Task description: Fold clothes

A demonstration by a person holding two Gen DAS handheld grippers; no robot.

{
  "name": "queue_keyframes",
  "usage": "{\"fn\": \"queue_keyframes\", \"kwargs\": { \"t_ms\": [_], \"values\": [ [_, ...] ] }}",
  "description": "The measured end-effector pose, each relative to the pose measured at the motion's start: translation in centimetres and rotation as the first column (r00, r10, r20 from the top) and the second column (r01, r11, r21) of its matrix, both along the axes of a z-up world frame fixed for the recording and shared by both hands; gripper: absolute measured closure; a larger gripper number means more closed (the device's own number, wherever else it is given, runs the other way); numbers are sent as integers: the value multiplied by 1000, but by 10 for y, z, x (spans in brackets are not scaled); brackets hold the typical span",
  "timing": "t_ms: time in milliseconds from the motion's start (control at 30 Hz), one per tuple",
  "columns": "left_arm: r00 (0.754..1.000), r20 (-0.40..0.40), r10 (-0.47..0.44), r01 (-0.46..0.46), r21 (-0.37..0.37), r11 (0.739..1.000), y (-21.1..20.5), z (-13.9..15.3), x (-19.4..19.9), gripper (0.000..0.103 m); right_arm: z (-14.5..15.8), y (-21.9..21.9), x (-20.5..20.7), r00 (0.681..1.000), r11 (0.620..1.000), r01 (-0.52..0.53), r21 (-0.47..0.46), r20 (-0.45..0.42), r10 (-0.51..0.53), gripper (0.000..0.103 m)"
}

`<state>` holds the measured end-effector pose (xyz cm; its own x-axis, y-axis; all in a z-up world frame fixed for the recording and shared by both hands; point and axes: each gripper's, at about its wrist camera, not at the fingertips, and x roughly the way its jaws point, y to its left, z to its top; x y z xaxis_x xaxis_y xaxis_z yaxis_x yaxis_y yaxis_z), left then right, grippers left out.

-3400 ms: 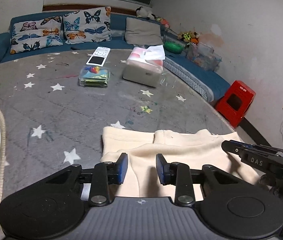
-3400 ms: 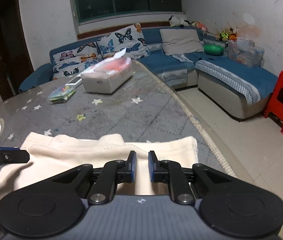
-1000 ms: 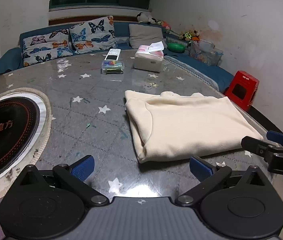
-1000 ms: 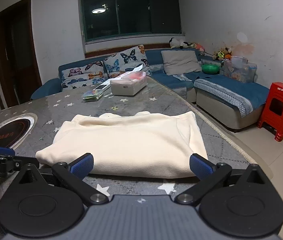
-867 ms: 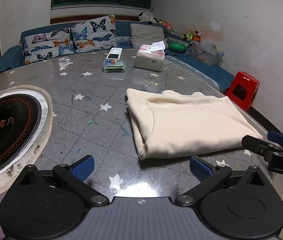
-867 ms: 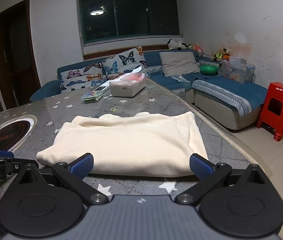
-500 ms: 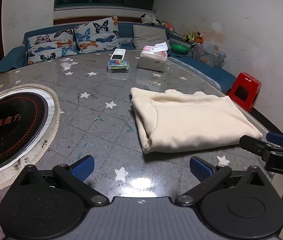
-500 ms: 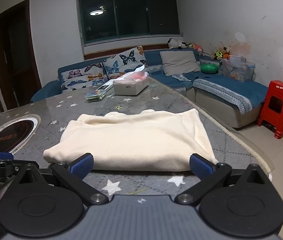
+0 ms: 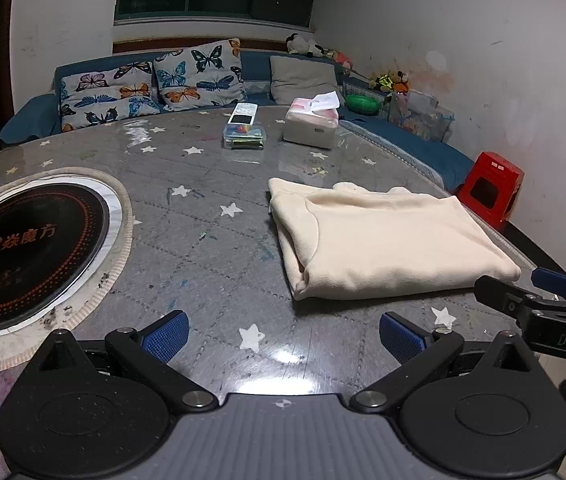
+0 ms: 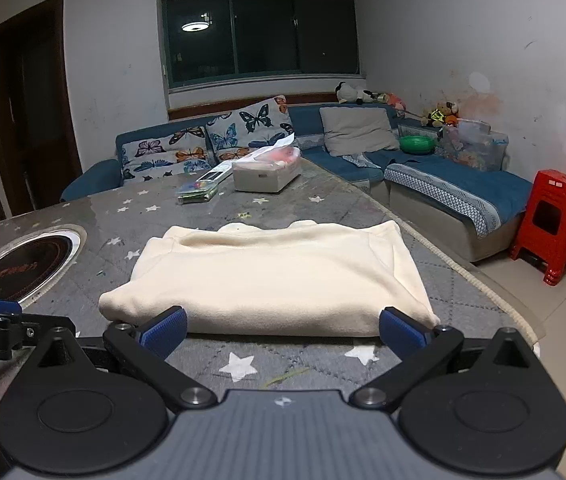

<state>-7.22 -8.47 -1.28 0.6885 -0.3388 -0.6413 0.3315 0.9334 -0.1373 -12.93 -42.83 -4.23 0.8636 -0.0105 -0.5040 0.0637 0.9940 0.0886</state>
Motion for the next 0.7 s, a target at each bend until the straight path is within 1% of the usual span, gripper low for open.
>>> {"fn": "queue_keyframes", "kwargs": {
  "t_ms": [167, 367, 700],
  "values": [
    [1000, 7, -5, 5, -2, 1000, 0, 2, -4, 0, 1, 2, -3, 1000, 1000, -11, 0, -5, 11, 0],
    [1000, 15, 3, -3, 6, 1000, 0, 3, -10, 0, 5, 4, -9, 1000, 1000, -15, 7, 20, 15, 0],
    [999, 34, 2, -3, 17, 1000, -2, 6, -22, 0, 8, 4, -22, 999, 1000, -14, 16, 39, 13, 0]
  ]
}}
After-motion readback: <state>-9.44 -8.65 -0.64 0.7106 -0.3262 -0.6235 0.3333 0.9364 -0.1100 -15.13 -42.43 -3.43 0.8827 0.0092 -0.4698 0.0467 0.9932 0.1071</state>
